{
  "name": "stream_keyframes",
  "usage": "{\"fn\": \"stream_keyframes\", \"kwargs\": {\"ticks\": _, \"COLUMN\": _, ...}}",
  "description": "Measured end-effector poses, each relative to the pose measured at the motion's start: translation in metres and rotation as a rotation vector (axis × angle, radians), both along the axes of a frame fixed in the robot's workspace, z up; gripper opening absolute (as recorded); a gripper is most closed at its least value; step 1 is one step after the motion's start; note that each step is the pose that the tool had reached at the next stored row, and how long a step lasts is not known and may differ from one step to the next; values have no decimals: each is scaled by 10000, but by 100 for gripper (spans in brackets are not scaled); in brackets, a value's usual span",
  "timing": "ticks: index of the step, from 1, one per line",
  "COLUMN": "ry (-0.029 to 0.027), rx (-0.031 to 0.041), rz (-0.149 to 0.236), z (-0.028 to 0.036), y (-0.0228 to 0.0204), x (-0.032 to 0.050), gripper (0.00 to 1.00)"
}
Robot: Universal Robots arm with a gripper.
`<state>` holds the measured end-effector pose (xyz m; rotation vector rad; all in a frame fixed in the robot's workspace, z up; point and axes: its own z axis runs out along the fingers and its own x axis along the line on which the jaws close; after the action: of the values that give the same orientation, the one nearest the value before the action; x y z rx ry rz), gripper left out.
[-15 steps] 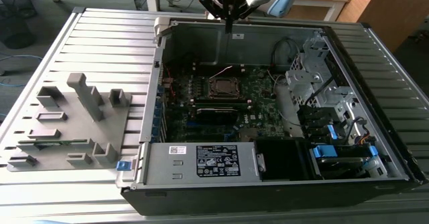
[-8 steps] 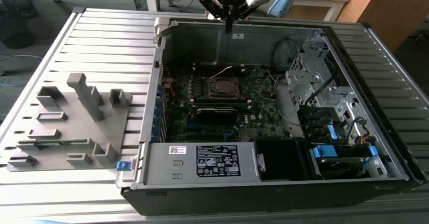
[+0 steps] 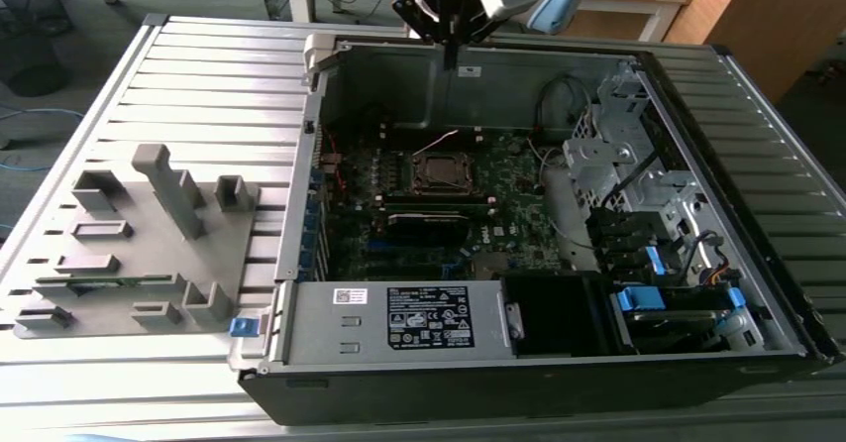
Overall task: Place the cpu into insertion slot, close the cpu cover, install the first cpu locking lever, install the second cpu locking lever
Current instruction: 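Install the first cpu locking lever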
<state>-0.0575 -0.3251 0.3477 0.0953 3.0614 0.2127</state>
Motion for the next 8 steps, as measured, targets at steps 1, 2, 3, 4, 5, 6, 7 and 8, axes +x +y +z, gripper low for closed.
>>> {"fn": "stream_keyframes", "kwargs": {"ticks": 1, "ry": 0, "rx": 0, "rz": 0, "z": -9, "y": 0, "x": 0, "gripper": 10}}
{"fn": "stream_keyframes", "kwargs": {"ticks": 2, "ry": 1, "rx": 0, "rz": 0, "z": -15, "y": 0, "x": 0, "gripper": 10}}
{"fn": "stream_keyframes", "kwargs": {"ticks": 3, "ry": 1, "rx": -2, "rz": 0, "z": -16, "y": 0, "x": 0, "gripper": 10}}
{"fn": "stream_keyframes", "kwargs": {"ticks": 4, "ry": 0, "rx": 0, "rz": 0, "z": -18, "y": 0, "x": 0, "gripper": 10}}
{"fn": "stream_keyframes", "kwargs": {"ticks": 5, "ry": 0, "rx": 0, "rz": 0, "z": -19, "y": 0, "x": 0, "gripper": 10}}
{"fn": "stream_keyframes", "kwargs": {"ticks": 6, "ry": 0, "rx": 0, "rz": 0, "z": -19, "y": 0, "x": 0, "gripper": 10}}
{"fn": "stream_keyframes", "kwargs": {"ticks": 7, "ry": 0, "rx": 0, "rz": 0, "z": -19, "y": 0, "x": 0, "gripper": 10}}
{"fn": "stream_keyframes", "kwargs": {"ticks": 8, "ry": 0, "rx": 0, "rz": 0, "z": -20, "y": 0, "x": 0, "gripper": 10}}
